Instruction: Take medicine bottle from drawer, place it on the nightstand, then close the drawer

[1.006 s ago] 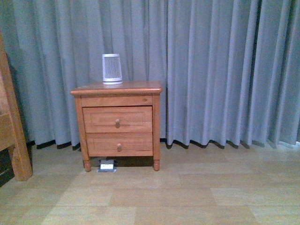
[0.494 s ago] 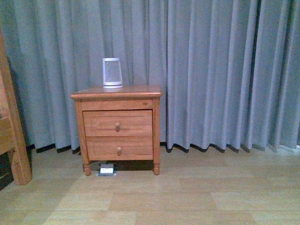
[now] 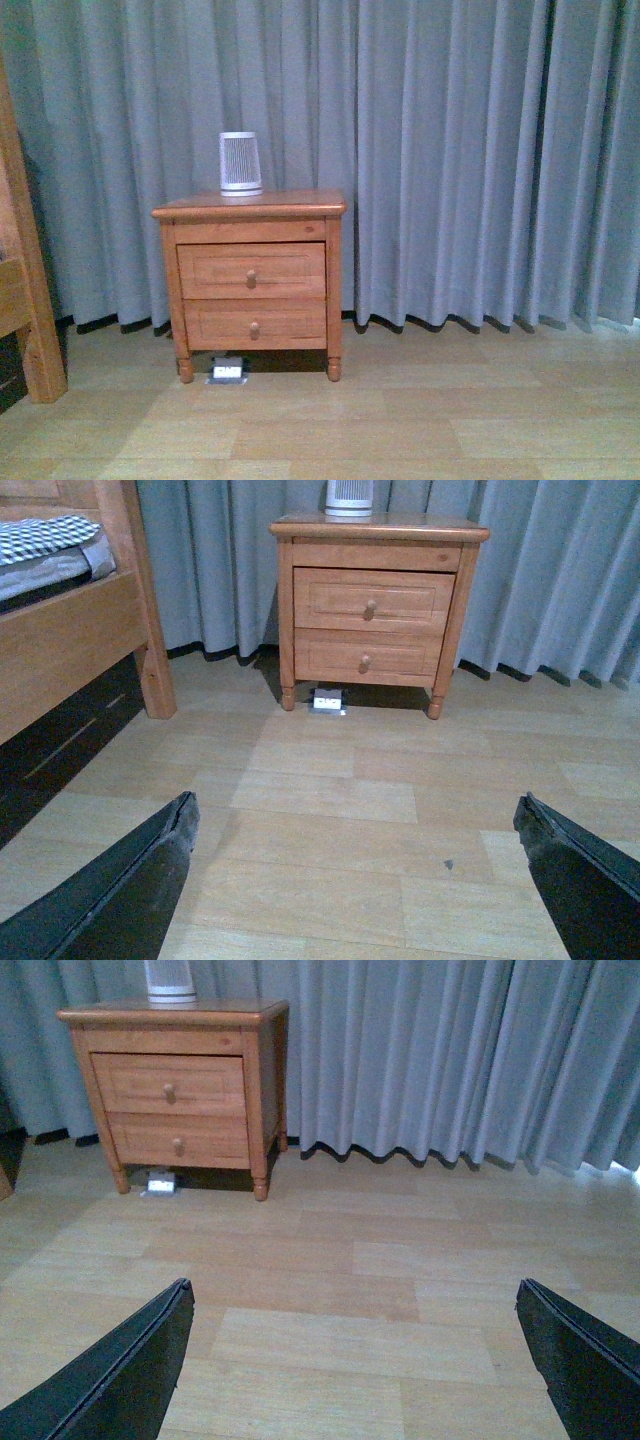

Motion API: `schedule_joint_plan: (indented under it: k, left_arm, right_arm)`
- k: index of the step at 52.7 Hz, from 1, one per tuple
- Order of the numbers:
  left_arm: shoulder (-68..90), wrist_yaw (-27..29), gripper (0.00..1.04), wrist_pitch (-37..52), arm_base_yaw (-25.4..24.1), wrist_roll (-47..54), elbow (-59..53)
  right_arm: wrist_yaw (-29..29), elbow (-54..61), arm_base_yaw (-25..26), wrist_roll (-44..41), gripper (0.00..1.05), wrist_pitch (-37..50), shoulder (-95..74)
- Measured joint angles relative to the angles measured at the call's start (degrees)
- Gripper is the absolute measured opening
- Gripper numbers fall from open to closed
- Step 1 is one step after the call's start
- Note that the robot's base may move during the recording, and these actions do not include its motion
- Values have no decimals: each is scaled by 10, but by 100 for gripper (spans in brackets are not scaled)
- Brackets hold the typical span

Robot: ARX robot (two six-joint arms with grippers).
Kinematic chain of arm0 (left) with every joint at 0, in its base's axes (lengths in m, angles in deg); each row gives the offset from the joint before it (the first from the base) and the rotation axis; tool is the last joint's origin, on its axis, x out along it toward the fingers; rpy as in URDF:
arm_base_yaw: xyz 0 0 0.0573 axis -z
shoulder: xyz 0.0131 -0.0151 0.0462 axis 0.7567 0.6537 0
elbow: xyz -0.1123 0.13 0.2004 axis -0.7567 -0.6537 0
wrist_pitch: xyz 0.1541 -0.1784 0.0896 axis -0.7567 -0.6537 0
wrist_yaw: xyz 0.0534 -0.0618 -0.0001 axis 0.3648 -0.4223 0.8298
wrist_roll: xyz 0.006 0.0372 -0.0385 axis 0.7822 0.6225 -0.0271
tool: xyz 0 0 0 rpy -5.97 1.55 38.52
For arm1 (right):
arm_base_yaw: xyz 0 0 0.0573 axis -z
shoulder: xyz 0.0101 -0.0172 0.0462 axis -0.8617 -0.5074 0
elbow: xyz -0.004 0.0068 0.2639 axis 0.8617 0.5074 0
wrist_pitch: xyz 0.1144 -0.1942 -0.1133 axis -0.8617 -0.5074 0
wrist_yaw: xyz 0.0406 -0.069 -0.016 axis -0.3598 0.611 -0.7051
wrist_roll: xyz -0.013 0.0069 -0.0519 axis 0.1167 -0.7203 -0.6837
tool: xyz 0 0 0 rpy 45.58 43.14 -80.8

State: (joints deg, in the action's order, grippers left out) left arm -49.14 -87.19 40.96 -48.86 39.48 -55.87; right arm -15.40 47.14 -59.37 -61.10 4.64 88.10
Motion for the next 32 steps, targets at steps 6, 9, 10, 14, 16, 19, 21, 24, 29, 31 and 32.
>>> schedule_joint_plan:
  k: [6,9,10,14,16,19,21,24,29,31,32]
  left_arm:
    - [0,0,98,0,0,0,0]
    - [0,0,98,0,0,0,0]
    - [0,0,98,0,0,0,0]
    - [0,0,98,0,0,0,0]
    - [0,0,98,0,0,0,0]
    - [0,0,98,0,0,0,0]
    - [0,0,98,0,0,0,0]
    - [0,0,98,0,0,0,0]
    - [0,0,98,0,0,0,0]
    - [0,0,98,0,0,0,0]
    - [0,0,98,0,0,0,0]
  right_arm:
    - [0,0,0,0,98,0,0]
    - [0,0,0,0,98,0,0]
    - [0,0,0,0,98,0,0]
    - [0,0,0,0,98,0,0]
    - [0,0,0,0,98,0,0]
    - [0,0,0,0,98,0,0]
    - [0,0,0,0,98,0,0]
    - [0,0,0,0,98,0,0]
    - [0,0,0,0,98,0,0]
    - [0,0,0,0,98,0,0]
    - [0,0,0,0,98,0,0]
